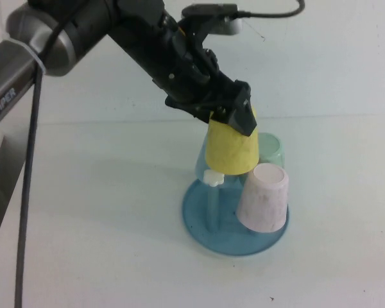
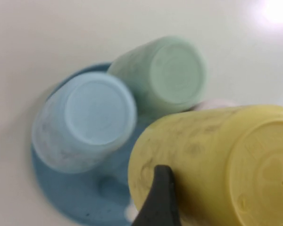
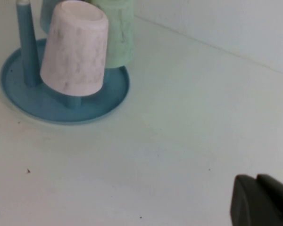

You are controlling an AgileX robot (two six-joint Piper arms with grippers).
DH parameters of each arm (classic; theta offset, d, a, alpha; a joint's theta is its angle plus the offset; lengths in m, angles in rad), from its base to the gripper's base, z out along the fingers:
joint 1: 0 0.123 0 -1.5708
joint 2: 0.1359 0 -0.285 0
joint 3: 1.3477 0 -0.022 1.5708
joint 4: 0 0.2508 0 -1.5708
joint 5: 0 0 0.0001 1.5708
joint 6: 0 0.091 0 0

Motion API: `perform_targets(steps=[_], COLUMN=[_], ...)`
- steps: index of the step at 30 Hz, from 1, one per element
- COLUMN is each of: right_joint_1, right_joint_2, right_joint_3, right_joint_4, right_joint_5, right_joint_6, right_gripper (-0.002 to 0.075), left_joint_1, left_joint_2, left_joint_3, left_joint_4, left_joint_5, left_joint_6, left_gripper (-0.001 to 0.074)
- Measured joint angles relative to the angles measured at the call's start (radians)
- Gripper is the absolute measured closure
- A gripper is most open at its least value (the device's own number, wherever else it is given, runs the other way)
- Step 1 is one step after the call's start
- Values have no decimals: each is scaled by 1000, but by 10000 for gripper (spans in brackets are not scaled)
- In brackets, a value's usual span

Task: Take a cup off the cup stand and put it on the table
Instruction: Hand over the cup

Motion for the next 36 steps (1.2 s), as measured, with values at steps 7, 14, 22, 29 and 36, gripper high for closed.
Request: perform_targets(steps=[7,14,22,29,36], right_joint_1=[0,0,0,0,0], right_joint_2=[0,-36,-39,-39,-39], right_joint_3=[-6,-57,-70,-79,-93], right_joint_4=[208,895,1152,1160,1162], right_joint_5=[-4,2,24,13,0], right_joint_6=[-18,-415,-564,-546,-546], right_gripper=[729,673,286,267,381], left_joint_1=[0,-2,-53,-182,-247], left_joint_2=[-107,-155,-152,-121,-99], left_joint_3=[-11,-16,-16,-16,-16], left_joint_4=[-157,-533,-801,-840,-846], left_joint_5=[10,10,8,4,2], left_joint_6=[-9,5,44,75,125], left_gripper=[163,164,167,168,169])
